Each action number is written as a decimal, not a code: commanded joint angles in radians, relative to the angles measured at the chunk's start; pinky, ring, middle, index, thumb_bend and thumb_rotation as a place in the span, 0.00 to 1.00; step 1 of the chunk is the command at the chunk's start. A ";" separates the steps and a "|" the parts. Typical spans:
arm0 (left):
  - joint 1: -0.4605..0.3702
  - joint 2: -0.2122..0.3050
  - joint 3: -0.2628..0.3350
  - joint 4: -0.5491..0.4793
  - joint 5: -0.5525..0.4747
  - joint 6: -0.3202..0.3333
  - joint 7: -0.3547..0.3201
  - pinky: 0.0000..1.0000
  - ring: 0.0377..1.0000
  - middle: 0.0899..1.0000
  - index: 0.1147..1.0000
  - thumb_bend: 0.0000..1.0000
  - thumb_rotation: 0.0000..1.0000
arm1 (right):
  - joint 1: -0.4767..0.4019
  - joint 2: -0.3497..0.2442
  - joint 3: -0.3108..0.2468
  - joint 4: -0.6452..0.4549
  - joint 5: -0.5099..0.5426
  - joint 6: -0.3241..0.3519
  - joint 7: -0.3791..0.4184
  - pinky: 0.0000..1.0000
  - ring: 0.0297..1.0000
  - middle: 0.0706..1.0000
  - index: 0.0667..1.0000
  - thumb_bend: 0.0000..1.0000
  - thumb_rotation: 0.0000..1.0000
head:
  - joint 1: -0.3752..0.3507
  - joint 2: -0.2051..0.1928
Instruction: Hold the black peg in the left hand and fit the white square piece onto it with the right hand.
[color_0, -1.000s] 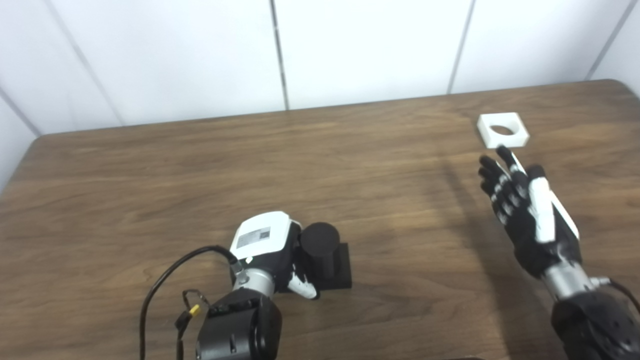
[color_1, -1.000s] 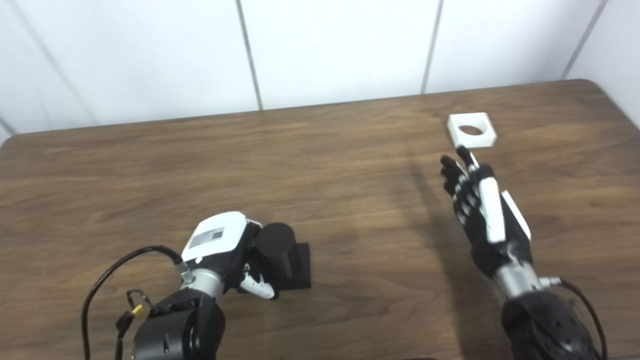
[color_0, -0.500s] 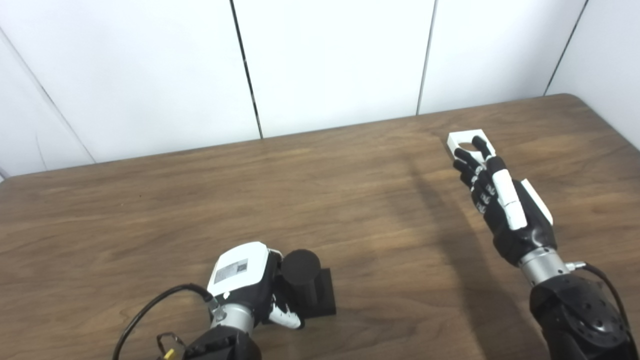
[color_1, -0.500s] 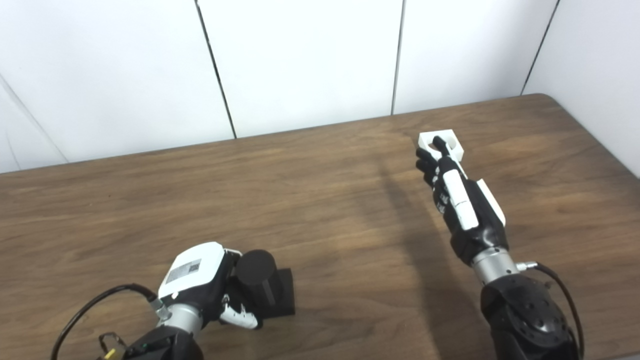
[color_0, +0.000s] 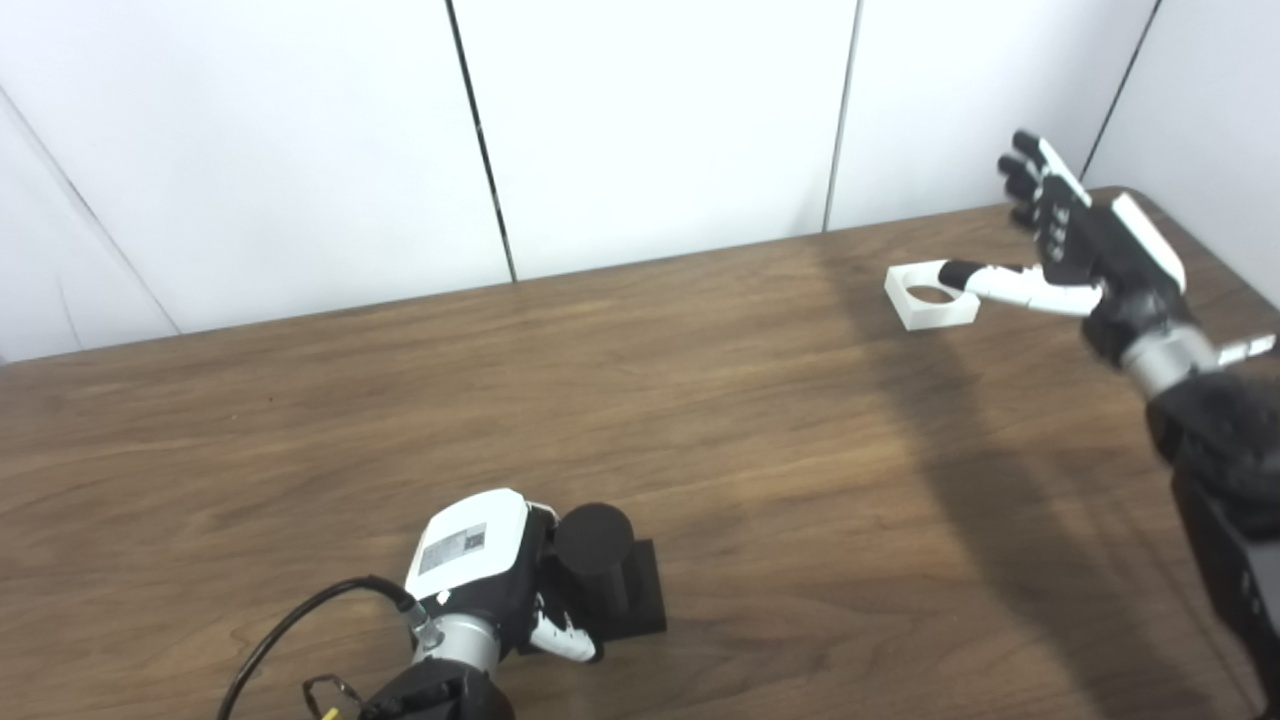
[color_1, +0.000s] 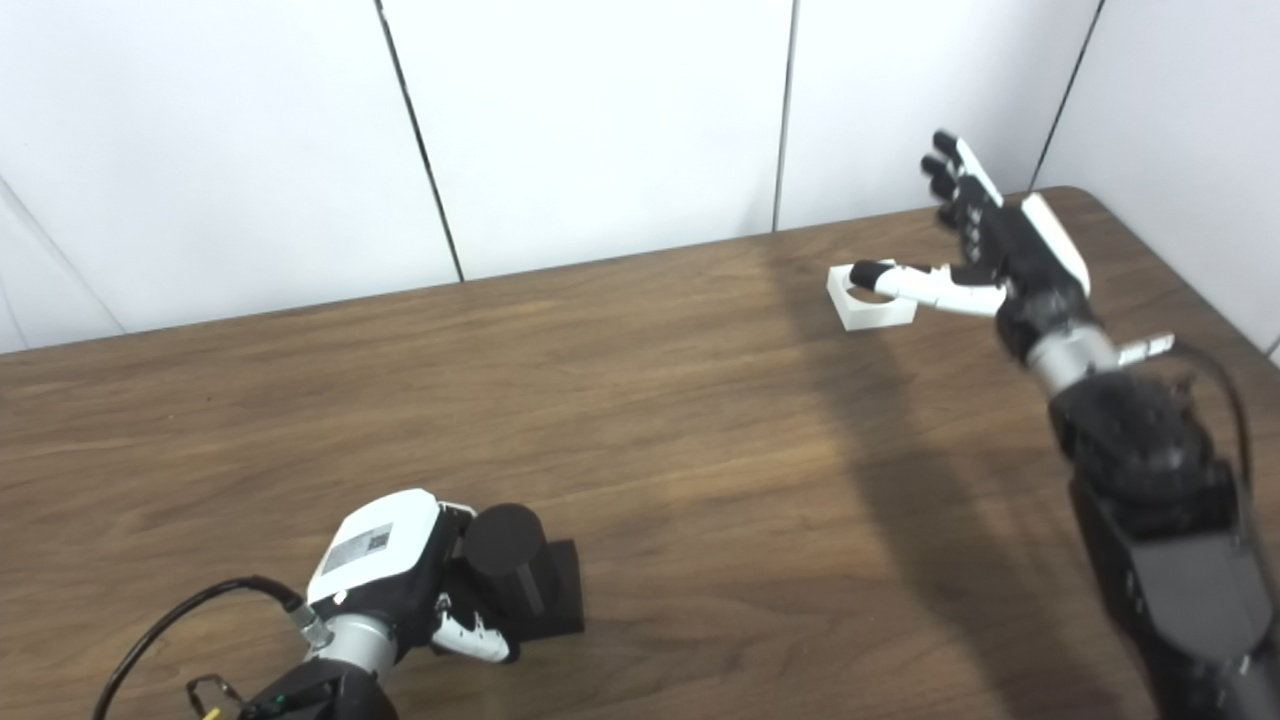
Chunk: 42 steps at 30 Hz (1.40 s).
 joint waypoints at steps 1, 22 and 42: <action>0.031 -0.016 -0.006 0.036 -0.011 -0.019 -0.047 0.93 0.87 0.78 0.42 0.52 0.06 | -0.076 -0.083 0.013 0.033 -0.051 -0.009 0.034 1.00 1.00 1.00 1.00 0.94 0.26 | 0.000 0.001; 0.043 -0.025 -0.003 0.036 -0.009 -0.017 -0.038 0.92 0.86 0.78 0.42 0.52 0.06 | -0.506 -0.361 0.556 0.455 -0.662 -0.040 0.445 1.00 1.00 1.00 0.98 1.00 0.11 | 0.000 -0.003; 0.053 -0.031 -0.011 0.042 -0.009 -0.014 -0.027 0.92 0.85 0.77 0.42 0.52 0.06 | -0.589 -0.223 0.627 0.622 -0.823 -0.097 0.499 1.00 1.00 1.00 0.94 1.00 0.18 | 0.005 -0.004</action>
